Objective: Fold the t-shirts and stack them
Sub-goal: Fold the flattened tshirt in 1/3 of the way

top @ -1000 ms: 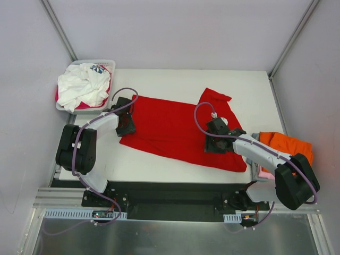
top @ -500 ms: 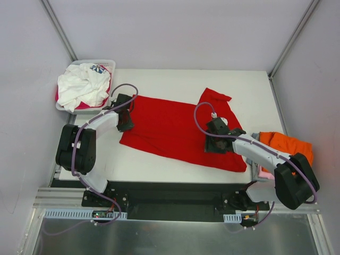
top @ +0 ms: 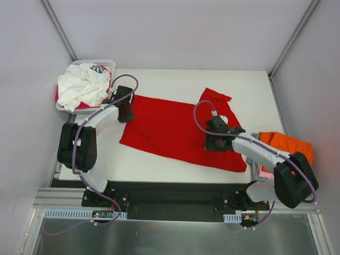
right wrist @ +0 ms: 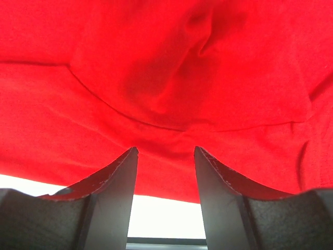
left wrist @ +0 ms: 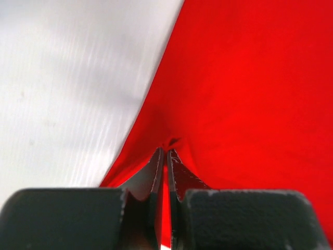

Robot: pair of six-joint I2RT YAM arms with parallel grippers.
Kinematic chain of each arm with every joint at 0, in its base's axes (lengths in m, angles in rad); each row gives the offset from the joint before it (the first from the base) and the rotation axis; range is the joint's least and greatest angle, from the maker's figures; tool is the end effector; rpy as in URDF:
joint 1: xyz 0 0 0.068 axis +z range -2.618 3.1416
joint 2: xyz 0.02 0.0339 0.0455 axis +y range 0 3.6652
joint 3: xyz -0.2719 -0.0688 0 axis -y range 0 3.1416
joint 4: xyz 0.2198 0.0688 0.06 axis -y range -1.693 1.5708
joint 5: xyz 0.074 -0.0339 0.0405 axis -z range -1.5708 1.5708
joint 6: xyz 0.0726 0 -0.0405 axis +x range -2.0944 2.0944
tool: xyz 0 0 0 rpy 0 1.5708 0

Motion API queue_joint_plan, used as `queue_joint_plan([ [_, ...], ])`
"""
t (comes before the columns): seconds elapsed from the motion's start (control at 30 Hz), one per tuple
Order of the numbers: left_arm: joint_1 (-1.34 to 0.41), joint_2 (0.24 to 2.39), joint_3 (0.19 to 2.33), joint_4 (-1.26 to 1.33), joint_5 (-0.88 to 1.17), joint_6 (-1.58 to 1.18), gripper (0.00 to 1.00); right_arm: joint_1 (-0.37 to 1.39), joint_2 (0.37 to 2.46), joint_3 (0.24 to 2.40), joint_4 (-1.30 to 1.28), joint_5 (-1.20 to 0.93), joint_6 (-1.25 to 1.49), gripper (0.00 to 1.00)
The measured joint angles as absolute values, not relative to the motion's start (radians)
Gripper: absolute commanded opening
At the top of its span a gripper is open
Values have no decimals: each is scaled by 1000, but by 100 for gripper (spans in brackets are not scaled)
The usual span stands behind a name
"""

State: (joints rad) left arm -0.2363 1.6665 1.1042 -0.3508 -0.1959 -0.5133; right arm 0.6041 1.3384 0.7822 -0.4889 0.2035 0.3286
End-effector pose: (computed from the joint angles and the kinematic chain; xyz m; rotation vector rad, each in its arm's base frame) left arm 0.3462 -0.0688 0.2028 -0.4213 2.4250 -0.0824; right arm 0.2129 0.1291 0.1875 -0.2843 2.5676 0.0769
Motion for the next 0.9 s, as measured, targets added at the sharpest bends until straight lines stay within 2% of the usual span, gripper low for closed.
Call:
queue_joint_plan([
  [0.23, -236, 1766, 1240, -349, -198, -514, 1, 581, 1365, 844, -491, 254, 326, 52],
  [0.27, -236, 1790, 1253, -348, -200, -516, 7, 576, 1370, 849, -491, 262, 325, 52],
  [0.3, -236, 1808, 1262, -349, -201, -517, 9, 569, 1373, 852, -490, 269, 324, 54],
  [0.47, -234, 1880, 1279, -357, -222, -534, 62, 519, 1407, 882, -491, 301, 311, 60],
  [0.5, -234, 1880, 1277, -361, -230, -538, 68, 509, 1415, 889, -490, 304, 308, 60],
  [0.6, -231, 1868, 1266, -359, -257, -544, 71, 473, 1448, 927, -486, 308, 297, 60],
  [0.9, -221, 1687, 1087, -357, -244, -540, 65, 458, 1473, 962, -467, 296, 290, 60],
])
